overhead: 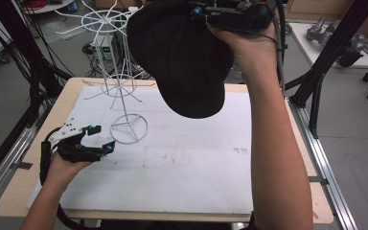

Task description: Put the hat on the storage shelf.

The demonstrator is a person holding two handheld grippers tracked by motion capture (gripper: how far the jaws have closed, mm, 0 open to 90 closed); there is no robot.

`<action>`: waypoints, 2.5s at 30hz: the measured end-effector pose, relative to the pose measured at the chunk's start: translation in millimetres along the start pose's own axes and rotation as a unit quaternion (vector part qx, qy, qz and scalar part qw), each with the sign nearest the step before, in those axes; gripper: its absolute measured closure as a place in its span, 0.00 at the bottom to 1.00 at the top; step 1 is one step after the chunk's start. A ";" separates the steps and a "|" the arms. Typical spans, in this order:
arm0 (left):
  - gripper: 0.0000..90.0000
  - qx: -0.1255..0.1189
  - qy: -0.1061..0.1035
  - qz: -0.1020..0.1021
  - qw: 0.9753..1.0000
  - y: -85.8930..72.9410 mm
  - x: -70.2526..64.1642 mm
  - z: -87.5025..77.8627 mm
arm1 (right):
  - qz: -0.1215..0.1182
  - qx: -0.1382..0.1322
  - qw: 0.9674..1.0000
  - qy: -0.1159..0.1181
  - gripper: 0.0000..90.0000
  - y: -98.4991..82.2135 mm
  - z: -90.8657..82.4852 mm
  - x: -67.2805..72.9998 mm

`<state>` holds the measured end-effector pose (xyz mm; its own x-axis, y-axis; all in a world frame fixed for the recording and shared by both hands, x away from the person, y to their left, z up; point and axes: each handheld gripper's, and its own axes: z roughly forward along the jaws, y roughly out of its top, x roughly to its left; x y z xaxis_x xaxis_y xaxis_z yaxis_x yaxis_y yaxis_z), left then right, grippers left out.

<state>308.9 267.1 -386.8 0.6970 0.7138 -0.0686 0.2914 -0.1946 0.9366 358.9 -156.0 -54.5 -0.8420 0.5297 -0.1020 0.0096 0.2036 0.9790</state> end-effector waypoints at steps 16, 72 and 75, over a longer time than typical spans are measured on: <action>0.16 -0.001 -0.001 0.000 1.000 0.3 -1.5 0.6 | -0.007 -0.018 1.000 0.010 0.82 14.8 0.1 12.8; 0.16 0.001 -0.005 0.003 1.000 0.0 -1.6 0.4 | 0.035 0.039 0.998 0.028 0.58 -75.6 21.8 5.7; 0.16 -0.001 -0.005 0.001 1.000 0.0 -1.6 0.2 | 0.036 0.036 0.998 0.025 0.54 -84.5 12.7 6.2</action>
<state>307.9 265.9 -386.7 0.7048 0.7060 -0.0701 0.2891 -0.1955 0.9371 359.7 -159.4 -140.1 -0.8635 0.5040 -0.0205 0.1089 0.2260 0.9680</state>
